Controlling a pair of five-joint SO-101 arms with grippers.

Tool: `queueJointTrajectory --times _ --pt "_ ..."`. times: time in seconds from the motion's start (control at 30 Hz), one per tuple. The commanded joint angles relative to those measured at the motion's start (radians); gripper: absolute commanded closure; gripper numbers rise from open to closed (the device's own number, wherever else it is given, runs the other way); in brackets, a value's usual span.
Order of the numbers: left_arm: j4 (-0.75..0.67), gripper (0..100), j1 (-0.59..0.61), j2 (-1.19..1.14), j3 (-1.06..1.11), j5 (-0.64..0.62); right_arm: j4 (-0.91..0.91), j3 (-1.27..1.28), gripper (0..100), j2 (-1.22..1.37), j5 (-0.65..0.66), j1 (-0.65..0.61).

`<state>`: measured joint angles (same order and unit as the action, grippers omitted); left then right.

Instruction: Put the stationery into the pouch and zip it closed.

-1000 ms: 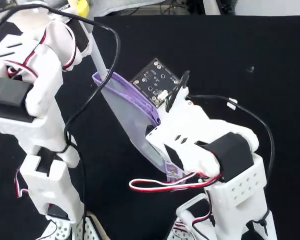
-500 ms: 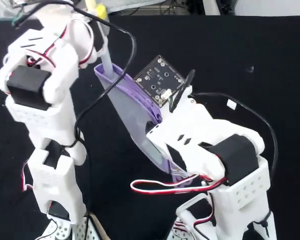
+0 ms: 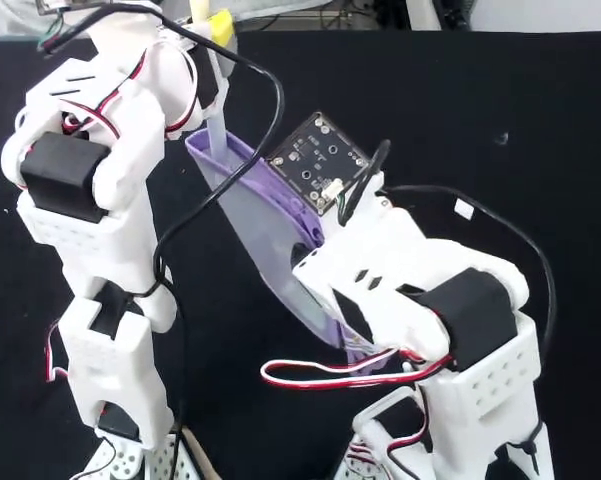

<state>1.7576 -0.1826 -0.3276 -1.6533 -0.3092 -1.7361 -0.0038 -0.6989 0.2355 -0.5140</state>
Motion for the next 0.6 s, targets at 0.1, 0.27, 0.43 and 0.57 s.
queueJointTrajectory --times 0.1,0.27,0.43,0.57 --pt "0.003 84 0.007 0.015 -0.008 -0.014 -0.023 -0.058 98.8 -0.004 -0.006 -0.008" --pt "0.003 84 0.007 0.017 -0.012 -0.011 -0.021 -0.058 98.8 -0.004 -0.006 -0.008" --pt "0.002 81 0.007 0.098 -0.01 -0.015 -0.021 -0.056 98.8 -0.004 -0.006 -0.006" --pt "0.0 78 0.007 0.19 -0.01 -0.015 -0.021 -0.056 98.8 -0.004 -0.006 -0.006"
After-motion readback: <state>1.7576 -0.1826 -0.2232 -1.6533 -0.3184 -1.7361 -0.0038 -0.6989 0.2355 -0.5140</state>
